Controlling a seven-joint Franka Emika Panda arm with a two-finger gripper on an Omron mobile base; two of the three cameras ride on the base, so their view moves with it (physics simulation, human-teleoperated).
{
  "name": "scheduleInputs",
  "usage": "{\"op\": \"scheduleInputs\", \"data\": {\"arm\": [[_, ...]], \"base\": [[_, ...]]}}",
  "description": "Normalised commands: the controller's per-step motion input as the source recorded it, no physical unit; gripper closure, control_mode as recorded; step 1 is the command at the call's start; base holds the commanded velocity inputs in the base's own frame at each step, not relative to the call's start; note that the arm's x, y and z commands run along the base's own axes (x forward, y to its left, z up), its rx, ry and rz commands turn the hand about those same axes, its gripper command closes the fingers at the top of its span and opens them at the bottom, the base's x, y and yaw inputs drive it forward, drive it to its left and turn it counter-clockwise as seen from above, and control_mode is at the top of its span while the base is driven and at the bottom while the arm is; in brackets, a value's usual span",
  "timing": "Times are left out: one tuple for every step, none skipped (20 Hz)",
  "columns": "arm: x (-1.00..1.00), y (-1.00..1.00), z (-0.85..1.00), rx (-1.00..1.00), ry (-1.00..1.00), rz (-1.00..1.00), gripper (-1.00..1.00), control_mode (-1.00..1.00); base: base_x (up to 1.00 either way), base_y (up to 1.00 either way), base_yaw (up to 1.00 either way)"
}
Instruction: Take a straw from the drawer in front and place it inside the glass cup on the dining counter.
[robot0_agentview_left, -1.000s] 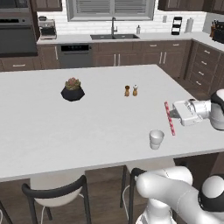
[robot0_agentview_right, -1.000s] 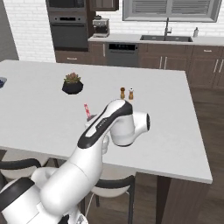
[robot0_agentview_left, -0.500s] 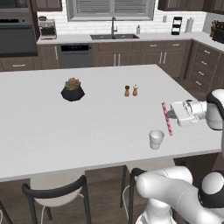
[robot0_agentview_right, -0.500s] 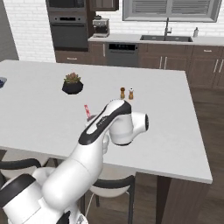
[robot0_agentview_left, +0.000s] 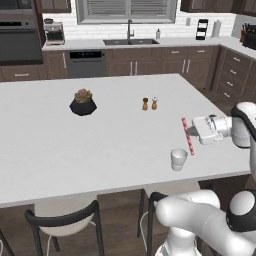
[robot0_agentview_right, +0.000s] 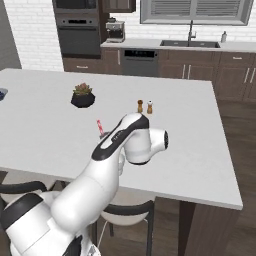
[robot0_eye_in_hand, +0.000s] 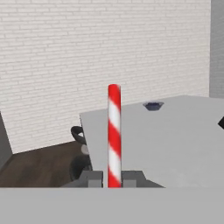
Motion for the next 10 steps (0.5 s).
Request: {"op": "scheduleInputs", "data": {"arm": [[0.12,0.03,-0.13,0.0,0.0,0.0,1.0,-1.0],[0.12,0.0,-0.1,0.0,0.0,0.0,1.0,-1.0],[0.12,0.0,-0.11,0.0,0.0,0.0,1.0,-1.0],[0.1,0.0,-0.13,0.0,0.0,0.0,1.0,-1.0],[0.12,0.03,-0.14,0.0,0.0,0.0,1.0,-1.0],[0.14,0.03,-0.1,0.0,0.0,0.0,1.0,-1.0],[0.14,0.0,-0.11,0.0,0.0,0.0,1.0,-1.0],[0.13,0.02,-0.12,0.0,0.0,0.0,1.0,-1.0],[0.14,0.03,-0.14,0.0,0.0,0.0,1.0,-1.0],[0.13,0.03,-0.14,0.0,0.0,0.0,1.0,-1.0]], "base": [[0.0,0.0,0.0],[0.0,0.0,0.0],[0.0,0.0,0.0],[0.0,0.0,0.0],[0.0,0.0,0.0],[0.0,0.0,0.0],[0.0,0.0,0.0],[0.0,0.0,0.0],[0.0,0.0,0.0],[0.0,0.0,0.0]]}}
